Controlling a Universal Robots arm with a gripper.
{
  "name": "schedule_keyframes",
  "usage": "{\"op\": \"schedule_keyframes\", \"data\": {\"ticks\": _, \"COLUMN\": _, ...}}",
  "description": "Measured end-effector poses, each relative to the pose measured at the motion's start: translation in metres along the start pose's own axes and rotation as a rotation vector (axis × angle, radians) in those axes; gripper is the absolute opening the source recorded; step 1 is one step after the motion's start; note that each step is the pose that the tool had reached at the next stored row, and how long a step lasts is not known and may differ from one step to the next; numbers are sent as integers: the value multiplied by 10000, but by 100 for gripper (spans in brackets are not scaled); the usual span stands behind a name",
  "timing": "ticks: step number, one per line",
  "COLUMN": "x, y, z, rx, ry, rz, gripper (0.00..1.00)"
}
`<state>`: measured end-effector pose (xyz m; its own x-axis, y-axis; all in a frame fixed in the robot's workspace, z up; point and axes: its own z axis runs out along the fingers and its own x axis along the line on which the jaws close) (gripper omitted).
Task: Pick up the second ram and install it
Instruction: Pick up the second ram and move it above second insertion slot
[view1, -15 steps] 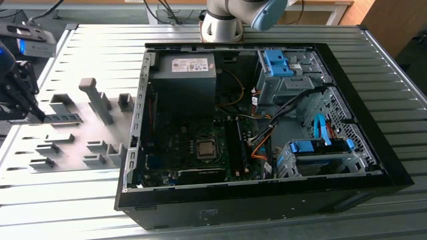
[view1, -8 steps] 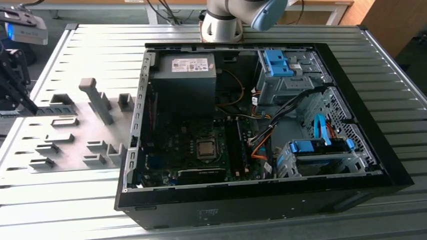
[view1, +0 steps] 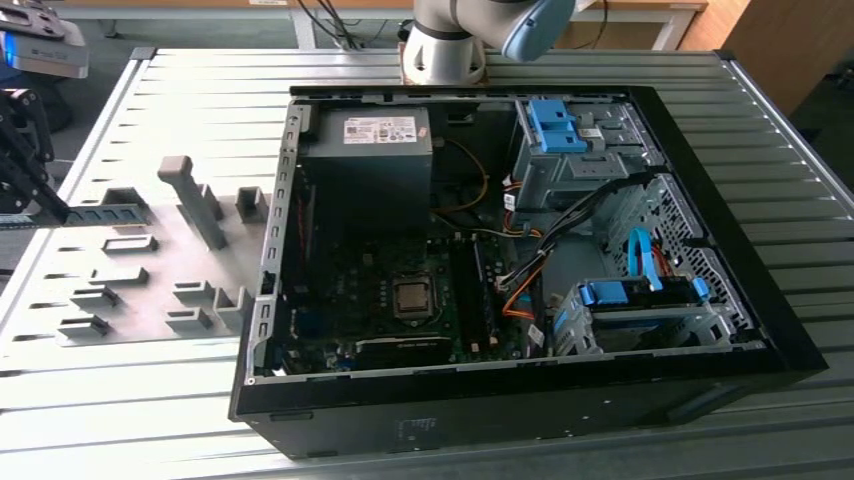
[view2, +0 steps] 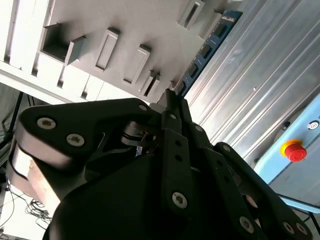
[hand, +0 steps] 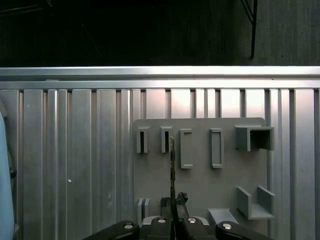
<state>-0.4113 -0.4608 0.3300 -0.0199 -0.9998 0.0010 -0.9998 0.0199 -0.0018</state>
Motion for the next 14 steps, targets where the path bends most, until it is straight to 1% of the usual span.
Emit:
{"op": "schedule_keyframes", "data": {"ticks": 9, "x": 0, "y": 1, "z": -7, "rx": -3, "ry": 2, "rz": 0, "gripper": 14}}
{"op": "schedule_keyframes", "data": {"ticks": 12, "x": 0, "y": 0, "z": -46, "rx": -2, "ry": 1, "rz": 0, "gripper": 14}}
{"op": "schedule_keyframes", "data": {"ticks": 14, "x": 0, "y": 0, "z": -90, "rx": -1, "ry": 0, "rz": 0, "gripper": 14}}
